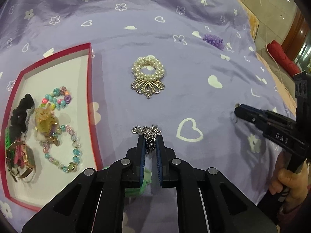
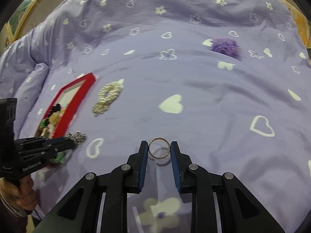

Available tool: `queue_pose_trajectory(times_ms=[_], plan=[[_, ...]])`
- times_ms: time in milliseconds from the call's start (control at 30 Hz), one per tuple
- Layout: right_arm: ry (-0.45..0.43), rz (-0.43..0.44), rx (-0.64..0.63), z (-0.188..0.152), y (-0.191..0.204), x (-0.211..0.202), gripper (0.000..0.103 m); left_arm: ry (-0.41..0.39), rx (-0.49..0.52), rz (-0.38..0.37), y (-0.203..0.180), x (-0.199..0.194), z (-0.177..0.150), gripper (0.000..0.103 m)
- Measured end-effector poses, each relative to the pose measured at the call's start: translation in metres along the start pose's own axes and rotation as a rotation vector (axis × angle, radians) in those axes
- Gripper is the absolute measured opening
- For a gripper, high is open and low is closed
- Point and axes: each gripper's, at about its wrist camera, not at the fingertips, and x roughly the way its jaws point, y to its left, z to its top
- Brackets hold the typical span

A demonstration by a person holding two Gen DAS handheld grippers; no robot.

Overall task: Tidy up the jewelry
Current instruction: 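Grasp the silver chain with left tool while right tool grasps the gold ring, then carry the chain into the tray with left tool while right tool carries the ring there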

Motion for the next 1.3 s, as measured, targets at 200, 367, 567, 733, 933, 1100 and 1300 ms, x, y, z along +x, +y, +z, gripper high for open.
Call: queue_pose_trajectory(times_ms=[200,367,567,733,933,1100,1300], plan=[[-0.01,0.061,-0.028,0.0,0.024,-0.008,0.023,-0.037,-0.007,-0.004,0.0,-0.018,0.0,0.009],[-0.016,0.099,-0.048,0.002,0.042,-0.011,0.023,-0.07,-0.017,-0.015,0.002,-0.036,-0.001,0.009],[-0.02,0.129,-0.076,0.003,0.059,-0.014,0.023,-0.098,-0.032,-0.02,0.007,-0.055,-0.001,0.009],[-0.021,0.153,-0.094,0.005,0.071,-0.016,0.023,-0.129,-0.051,-0.015,0.016,-0.071,-0.003,0.009],[-0.022,0.179,-0.121,0.007,0.088,-0.017,0.023,-0.158,-0.082,-0.002,0.03,-0.088,-0.004,0.009],[-0.024,0.201,-0.145,0.01,0.104,-0.017,0.023,-0.181,-0.113,0.015,0.044,-0.101,-0.006,0.009],[-0.024,0.233,-0.176,0.014,0.125,-0.015,0.023,-0.21,-0.156,0.039,0.065,-0.116,-0.012,0.009]])
